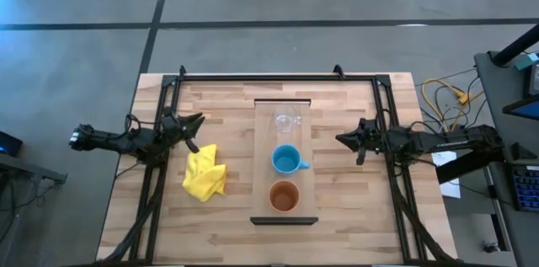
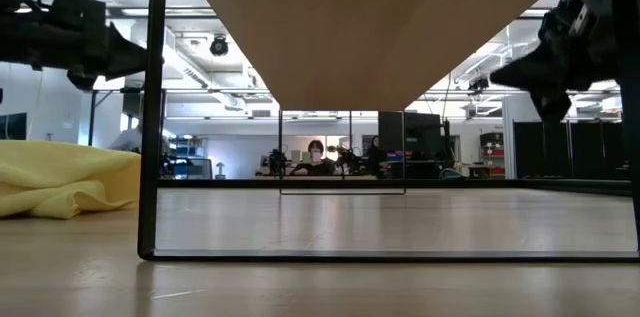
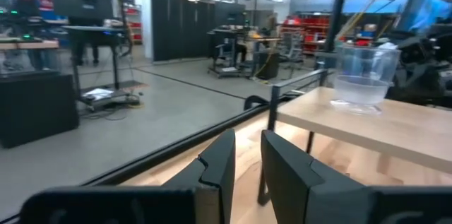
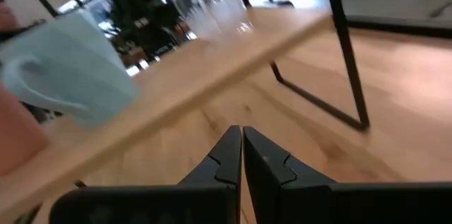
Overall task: Stack small to large cups/mugs on shelf
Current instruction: Return to Home Position
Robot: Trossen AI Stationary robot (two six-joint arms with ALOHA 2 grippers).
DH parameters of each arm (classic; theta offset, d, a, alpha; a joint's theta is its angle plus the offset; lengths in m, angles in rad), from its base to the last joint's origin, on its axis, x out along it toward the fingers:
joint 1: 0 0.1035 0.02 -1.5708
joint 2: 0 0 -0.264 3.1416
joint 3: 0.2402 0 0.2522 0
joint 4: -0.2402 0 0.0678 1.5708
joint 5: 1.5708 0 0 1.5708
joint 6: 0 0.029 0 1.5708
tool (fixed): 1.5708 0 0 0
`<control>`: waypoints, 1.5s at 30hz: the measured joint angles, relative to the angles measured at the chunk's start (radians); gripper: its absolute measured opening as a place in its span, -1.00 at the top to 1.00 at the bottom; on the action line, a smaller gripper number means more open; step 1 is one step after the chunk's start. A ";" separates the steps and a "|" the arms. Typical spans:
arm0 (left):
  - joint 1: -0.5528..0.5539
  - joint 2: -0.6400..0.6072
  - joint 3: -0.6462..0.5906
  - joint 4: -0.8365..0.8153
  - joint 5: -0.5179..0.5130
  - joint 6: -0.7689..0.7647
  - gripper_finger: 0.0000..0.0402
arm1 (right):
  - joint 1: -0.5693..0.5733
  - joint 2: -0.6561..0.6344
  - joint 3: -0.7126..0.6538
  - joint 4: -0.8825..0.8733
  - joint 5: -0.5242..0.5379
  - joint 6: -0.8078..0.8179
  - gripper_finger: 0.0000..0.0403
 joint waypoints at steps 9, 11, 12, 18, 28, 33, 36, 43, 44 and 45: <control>0.000 0.016 0.000 -0.001 -0.015 0.000 0.72 | 0.000 0.000 0.000 -0.056 0.010 -0.054 0.96; 0.000 0.022 -0.001 -0.001 -0.015 0.000 0.72 | 0.000 0.002 0.000 -0.056 0.009 -0.075 0.96; 0.000 0.024 -0.001 -0.001 -0.015 0.000 0.72 | 0.000 0.002 0.000 -0.056 0.005 -0.088 0.96; 0.000 0.037 -0.001 0.000 -0.015 -0.001 0.72 | 0.000 0.002 0.000 -0.057 0.002 -0.102 0.96; 0.000 0.046 -0.001 0.001 -0.015 -0.002 0.72 | 0.000 0.002 0.000 -0.057 0.002 -0.100 0.96; 0.000 0.046 -0.001 0.001 -0.015 -0.002 0.72 | 0.000 0.002 0.000 -0.057 0.002 -0.100 0.96; 0.000 0.046 -0.001 0.001 -0.015 -0.002 0.72 | 0.000 0.002 0.000 -0.057 0.002 -0.100 0.96; 0.000 0.046 -0.001 0.001 -0.015 -0.002 0.72 | 0.000 0.002 0.000 -0.057 0.002 -0.100 0.96; 0.000 0.046 -0.001 0.001 -0.015 -0.002 0.72 | 0.000 0.002 0.000 -0.057 0.002 -0.100 0.96; 0.000 0.046 -0.001 0.001 -0.015 -0.002 0.72 | 0.000 0.002 0.000 -0.057 0.002 -0.100 0.96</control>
